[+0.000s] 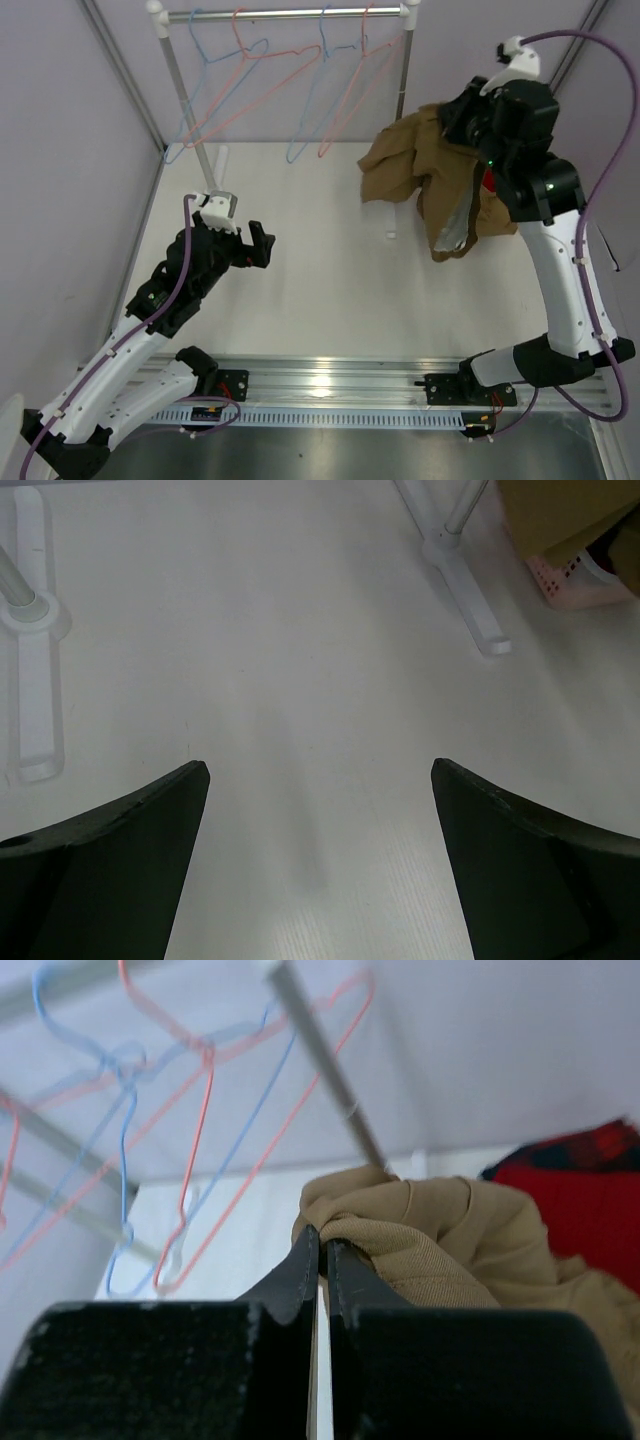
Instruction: Place the skirt on the hanger
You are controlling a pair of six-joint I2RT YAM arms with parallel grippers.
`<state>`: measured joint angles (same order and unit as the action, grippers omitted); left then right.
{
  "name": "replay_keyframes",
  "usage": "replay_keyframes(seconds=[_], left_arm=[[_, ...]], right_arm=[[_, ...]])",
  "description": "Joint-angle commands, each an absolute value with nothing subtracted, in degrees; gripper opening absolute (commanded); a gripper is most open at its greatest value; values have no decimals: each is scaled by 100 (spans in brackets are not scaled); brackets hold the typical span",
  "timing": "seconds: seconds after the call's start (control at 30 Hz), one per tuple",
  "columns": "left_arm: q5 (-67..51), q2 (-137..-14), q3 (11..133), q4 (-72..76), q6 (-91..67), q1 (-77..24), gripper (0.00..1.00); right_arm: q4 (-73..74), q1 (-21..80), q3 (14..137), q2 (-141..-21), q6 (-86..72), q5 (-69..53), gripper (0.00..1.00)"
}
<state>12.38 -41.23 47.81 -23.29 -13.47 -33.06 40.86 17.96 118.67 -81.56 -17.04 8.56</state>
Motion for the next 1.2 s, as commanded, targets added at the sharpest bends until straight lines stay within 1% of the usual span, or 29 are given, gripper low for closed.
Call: replay_keyframes(seconds=[0.0,0.07,0.23,0.37,0.5,0.53,0.7,0.73,0.77,0.8,0.83,0.87,0.93,1.03,1.13,1.17], left_arm=[[1204,-4096,5027,-2276,-1406,-3322,99],[1030,-4131,5080,-2285,-1450,-3322,99],[730,-4175,5115,-2250,-1748,-3331,99],[554,-4184,5001,-2233,-2073,-3331,99],[449,-4210,4869,-2206,-2337,-3322,99],[440,-4236,4843,-2223,-2390,-3331,99],[361,-4394,4536,-2206,-2803,-3331,99],[299,-4421,4483,-2180,-2856,-3322,100],[281,-4447,4439,-2136,-2961,-3331,99],[273,-4517,4317,-2110,-3005,-3322,99],[255,-4552,4272,-2092,-3049,-3331,99],[246,-4588,4193,-2048,-3119,-3331,99],[246,-4684,4052,-2013,-3190,-3331,99],[220,-4833,3903,-1951,-3296,-3348,99],[228,-4983,3771,-1951,-3366,-3427,99],[220,-5009,3744,-1934,-3358,-3454,99]], right_arm=[[3401,2538,11357,-7831,-1600,1265,0],[3375,3073,10935,-7778,-1626,1511,0],[3174,4042,9890,-7708,-1880,1898,0],[2699,4525,8565,-7743,-2424,1582,0],[2242,5018,7807,-8137,-2751,1240,0],[2041,5175,7700,-8260,-2803,1187,0],[1767,5326,7488,-8981,-3067,765,0],[1706,5335,7471,-9113,-3093,704,2],[1696,5326,7471,-9166,-3094,651,15],[1679,5326,7471,-9193,-3094,529,23],[1687,5326,7479,-9219,-3094,493,40],[1714,5335,7506,-9220,-3102,475,48],[1801,5335,7480,-9167,-3120,492,61],[2003,5335,7418,-8983,-3111,615,71],[2153,5335,7243,-8623,-3155,729,77],[2206,5335,7190,-8422,-3207,773,77]])
